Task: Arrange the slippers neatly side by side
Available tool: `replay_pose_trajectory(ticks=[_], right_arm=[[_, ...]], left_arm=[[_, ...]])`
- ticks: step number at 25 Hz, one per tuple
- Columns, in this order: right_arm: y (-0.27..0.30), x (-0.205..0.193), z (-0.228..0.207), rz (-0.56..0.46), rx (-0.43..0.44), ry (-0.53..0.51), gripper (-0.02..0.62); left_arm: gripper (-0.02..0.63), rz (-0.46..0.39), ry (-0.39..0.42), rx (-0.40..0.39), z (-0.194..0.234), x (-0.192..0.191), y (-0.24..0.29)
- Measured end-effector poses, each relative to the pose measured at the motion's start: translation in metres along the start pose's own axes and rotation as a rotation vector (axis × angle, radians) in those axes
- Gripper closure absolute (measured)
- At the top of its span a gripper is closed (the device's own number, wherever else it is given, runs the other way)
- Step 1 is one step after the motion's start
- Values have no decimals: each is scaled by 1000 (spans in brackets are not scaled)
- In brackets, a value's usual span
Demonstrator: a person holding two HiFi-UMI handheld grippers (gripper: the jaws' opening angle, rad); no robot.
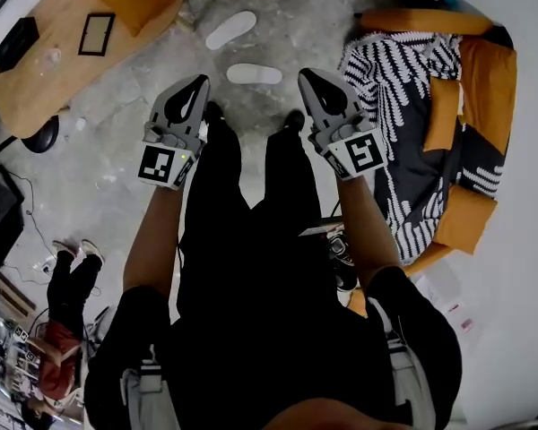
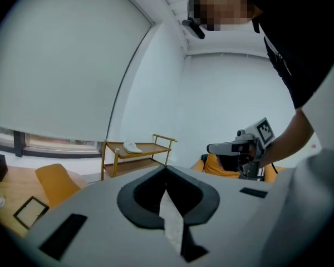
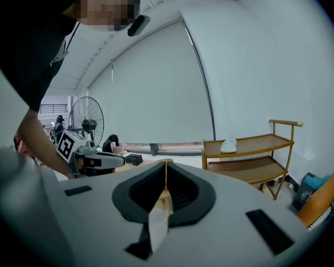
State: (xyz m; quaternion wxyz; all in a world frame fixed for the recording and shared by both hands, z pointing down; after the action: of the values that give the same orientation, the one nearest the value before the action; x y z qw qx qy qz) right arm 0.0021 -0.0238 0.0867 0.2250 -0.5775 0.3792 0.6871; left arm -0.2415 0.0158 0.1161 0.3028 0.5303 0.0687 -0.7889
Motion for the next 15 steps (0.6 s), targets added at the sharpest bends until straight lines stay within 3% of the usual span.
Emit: replay_pose_trajectory(ticks=[11,15], right_arm=[[39,-117,-27,15,203,-1,561],[54,-164,-28,21,272,-14,561]], left_arm=[[591,6,-21,182,17,-87,53],[591,21,-25,197,33,-130,74]])
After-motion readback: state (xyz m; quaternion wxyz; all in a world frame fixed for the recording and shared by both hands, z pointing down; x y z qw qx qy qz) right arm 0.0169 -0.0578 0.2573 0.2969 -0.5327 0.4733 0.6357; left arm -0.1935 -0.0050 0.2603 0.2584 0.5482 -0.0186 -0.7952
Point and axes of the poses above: the fingertips, and each gripper's own axes: y forward along the fingers, z to its left, x out of its top, the point moved 7 cm from there along -y, backward along the fingers, and after that the axes turned 13 degrees about -y, right-handed, at the moved point
